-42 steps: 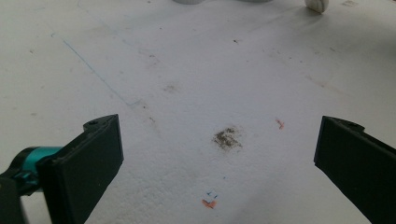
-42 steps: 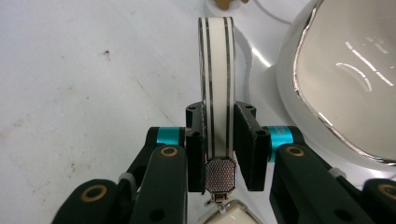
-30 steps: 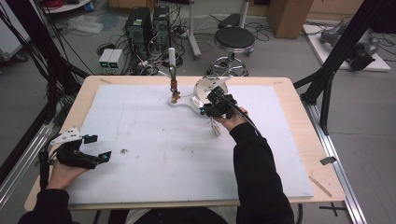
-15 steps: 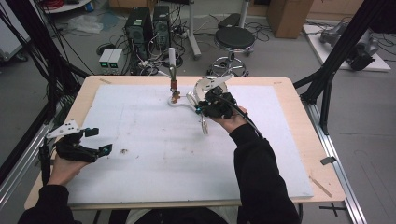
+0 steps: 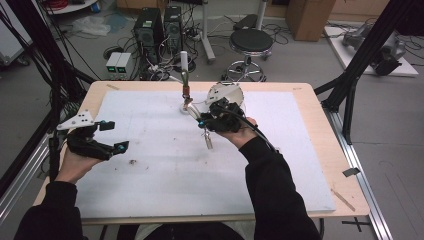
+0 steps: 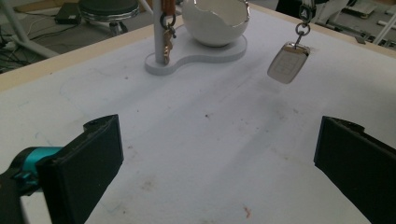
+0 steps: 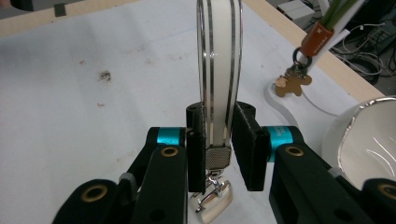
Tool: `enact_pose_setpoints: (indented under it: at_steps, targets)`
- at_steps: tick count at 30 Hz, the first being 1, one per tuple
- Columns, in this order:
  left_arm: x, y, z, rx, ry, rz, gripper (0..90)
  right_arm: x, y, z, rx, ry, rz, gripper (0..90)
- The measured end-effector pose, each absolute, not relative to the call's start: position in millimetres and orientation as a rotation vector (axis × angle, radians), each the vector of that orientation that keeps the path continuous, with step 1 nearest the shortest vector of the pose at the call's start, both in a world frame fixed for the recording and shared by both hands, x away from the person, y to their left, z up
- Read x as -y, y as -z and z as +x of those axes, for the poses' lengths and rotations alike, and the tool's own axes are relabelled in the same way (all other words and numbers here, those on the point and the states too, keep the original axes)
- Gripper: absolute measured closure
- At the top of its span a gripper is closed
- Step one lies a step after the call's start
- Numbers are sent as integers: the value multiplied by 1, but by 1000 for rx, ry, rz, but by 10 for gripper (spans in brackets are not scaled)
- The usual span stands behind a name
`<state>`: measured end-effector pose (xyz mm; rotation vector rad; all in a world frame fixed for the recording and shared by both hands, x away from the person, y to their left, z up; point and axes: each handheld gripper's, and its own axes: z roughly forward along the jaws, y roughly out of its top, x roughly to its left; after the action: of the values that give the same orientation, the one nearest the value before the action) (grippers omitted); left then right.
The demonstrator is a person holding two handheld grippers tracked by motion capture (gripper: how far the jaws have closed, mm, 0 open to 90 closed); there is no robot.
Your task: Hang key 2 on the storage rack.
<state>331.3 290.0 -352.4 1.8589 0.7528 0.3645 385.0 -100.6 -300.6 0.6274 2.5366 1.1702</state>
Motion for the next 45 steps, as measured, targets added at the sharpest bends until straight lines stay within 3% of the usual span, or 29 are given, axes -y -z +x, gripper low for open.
enact_pose_setpoints:
  at_steps: [22,35,39,45]
  targets:
    - [-249,324,347,-637,-323,1876,33,51,299,372,-2591,-1223,500,756]
    - [-214,312,358,-540,-249,1918,75,42,299,367,-2601,-1241,490,756]
    - [-210,304,360,-516,-238,1896,101,42,299,366,-2599,-1246,486,756]
    - [-205,301,368,-493,-163,1883,245,41,298,367,-2600,-1261,483,756]
